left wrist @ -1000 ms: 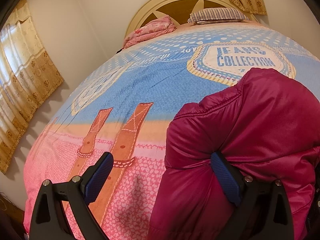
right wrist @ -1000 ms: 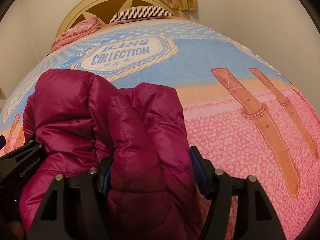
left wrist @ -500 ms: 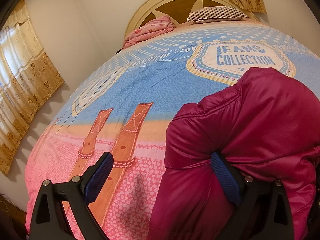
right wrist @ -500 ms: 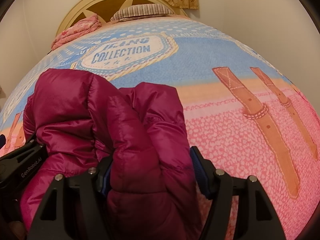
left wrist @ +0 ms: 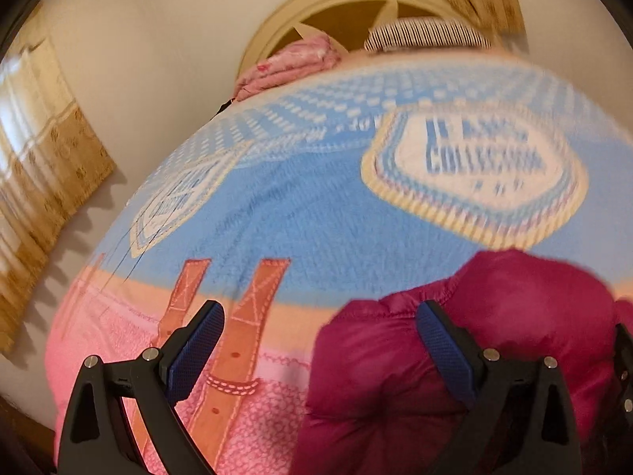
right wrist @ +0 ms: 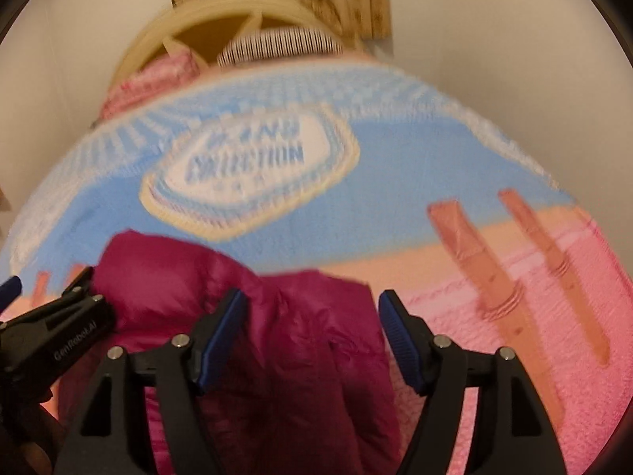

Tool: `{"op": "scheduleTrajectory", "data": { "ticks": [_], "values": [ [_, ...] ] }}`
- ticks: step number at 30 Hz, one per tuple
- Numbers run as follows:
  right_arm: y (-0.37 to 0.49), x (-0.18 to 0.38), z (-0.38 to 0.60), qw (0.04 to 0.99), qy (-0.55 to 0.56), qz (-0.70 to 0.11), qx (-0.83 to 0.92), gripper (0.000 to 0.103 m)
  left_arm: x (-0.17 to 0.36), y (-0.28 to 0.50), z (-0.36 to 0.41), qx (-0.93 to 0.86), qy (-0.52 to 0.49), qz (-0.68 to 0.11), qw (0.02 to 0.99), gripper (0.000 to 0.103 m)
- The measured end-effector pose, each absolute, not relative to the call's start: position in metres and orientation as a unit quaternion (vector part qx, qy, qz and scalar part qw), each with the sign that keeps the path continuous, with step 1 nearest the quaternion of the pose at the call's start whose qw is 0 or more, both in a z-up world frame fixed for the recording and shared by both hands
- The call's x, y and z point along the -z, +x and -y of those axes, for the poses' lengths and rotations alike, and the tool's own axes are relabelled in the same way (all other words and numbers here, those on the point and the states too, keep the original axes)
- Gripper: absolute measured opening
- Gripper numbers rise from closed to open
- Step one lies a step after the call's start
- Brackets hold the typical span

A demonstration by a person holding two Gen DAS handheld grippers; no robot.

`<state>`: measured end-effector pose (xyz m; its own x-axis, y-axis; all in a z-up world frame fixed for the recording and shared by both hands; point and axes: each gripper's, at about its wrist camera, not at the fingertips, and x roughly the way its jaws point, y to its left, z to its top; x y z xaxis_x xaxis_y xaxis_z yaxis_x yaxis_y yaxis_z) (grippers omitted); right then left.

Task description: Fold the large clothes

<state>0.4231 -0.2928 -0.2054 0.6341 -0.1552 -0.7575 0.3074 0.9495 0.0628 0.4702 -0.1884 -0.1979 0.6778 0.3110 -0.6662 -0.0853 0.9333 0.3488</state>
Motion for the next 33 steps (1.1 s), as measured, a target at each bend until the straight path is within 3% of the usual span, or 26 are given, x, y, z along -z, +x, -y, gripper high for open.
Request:
{"op": "scheduleTrajectory", "data": {
  "ticks": [9,23,29,33],
  "values": [
    [0.427,0.238,0.295,0.887,0.097,-0.438,0.113,0.072,0.221,0.473,0.182,-0.110,0.120,-0.398,0.903,0.101],
    [0.428,0.237,0.295,0.888,0.088,-0.438,0.113,0.074,0.219,0.471,0.185,-0.107,0.139,-0.397,0.901,0.102],
    [0.370,0.191,0.304,0.912,0.111,-0.384,0.091,0.076,0.171,0.409,0.143,-0.042,0.089,-0.397,0.912,0.101],
    [0.336,0.194,0.306,0.913,0.125,-0.378,0.089,0.077,0.183,0.369,0.130,-0.018,0.074,-0.411,0.908,0.101]
  ]
}}
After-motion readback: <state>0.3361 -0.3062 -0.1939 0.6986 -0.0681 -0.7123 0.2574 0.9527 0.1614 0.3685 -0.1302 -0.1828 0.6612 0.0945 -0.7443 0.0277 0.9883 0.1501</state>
